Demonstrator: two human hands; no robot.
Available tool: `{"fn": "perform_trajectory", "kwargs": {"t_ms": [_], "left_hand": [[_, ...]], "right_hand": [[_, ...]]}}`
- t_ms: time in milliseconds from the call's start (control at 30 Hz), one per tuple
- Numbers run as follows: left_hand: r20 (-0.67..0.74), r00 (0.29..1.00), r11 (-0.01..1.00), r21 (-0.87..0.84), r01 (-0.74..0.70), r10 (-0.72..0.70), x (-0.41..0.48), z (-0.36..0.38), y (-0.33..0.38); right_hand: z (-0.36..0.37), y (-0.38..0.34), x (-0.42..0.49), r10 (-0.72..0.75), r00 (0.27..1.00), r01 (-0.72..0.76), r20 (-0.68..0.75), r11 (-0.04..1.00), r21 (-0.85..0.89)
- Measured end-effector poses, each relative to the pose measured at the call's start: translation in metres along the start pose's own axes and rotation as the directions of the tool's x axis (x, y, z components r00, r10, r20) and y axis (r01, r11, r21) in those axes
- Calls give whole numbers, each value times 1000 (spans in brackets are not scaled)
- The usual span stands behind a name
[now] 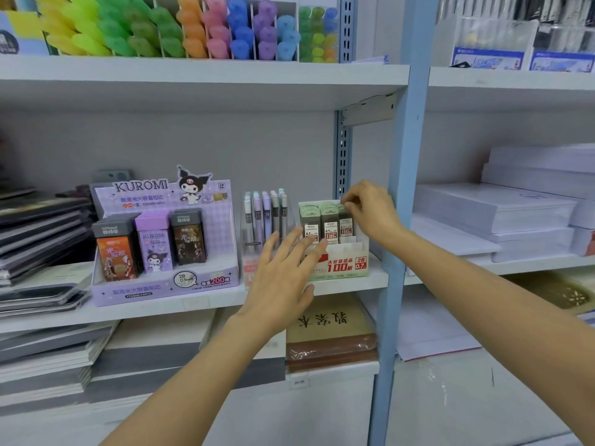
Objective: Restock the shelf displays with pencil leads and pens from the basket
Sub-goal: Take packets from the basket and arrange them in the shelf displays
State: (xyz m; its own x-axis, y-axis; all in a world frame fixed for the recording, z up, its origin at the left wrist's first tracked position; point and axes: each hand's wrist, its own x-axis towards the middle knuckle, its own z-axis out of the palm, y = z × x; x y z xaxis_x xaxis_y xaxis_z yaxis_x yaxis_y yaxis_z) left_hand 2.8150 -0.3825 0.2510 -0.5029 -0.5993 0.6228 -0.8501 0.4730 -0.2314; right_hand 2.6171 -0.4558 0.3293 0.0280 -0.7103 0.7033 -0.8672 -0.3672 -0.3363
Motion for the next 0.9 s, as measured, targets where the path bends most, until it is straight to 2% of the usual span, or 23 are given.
{"fn": "perform_trajectory", "kwargs": {"t_ms": [133, 200, 300, 367, 400, 467, 567, 667, 733, 800, 900], "left_hand": [[24, 1000, 1000, -10, -6, 6, 0, -1, -1], [-16, 1000, 998, -67, -17, 16, -3, -3, 0], [-170, 985, 982, -187, -20, -12, -22, -7, 1], [-267, 962, 975, -221, 1, -61, -48, 1, -1], [-297, 950, 971, -237, 22, -94, -65, 8, -2], [-275, 946, 959, -267, 96, -172, -105, 28, -4], [-69, 959, 930, -273, 248, -276, -176, 68, -4], [205, 917, 881, -269, 388, -341, -254, 114, 1], [410, 824, 822, -248, 513, -391, -305, 143, 10], [602, 687, 779, -164, 605, -407, -355, 169, 21], [775, 508, 745, -74, 663, -376, -414, 199, 34]], "right_hand": [[-1, 0, -9, -2, 996, 1, 95, 1000, 2], [-6, -4, -17, -13, 996, 10, 89, 999, 35], [-13, -20, -43, -148, 988, 154, -52, 979, 135], [-11, -36, -72, -265, 959, 283, -105, 923, 260], [-6, -45, -90, -314, 946, 324, -83, 891, 317], [15, -59, -126, -406, 912, 351, 53, 841, 411], [70, -70, -181, -488, 802, 298, 344, 827, 477], [144, -64, -242, -466, 645, 172, 606, 861, 479], [193, -52, -286, -387, 518, 49, 763, 904, 425], [234, -33, -332, -296, 386, -37, 874, 941, 335], [277, -2, -396, -148, 227, -104, 963, 979, 175]]}}
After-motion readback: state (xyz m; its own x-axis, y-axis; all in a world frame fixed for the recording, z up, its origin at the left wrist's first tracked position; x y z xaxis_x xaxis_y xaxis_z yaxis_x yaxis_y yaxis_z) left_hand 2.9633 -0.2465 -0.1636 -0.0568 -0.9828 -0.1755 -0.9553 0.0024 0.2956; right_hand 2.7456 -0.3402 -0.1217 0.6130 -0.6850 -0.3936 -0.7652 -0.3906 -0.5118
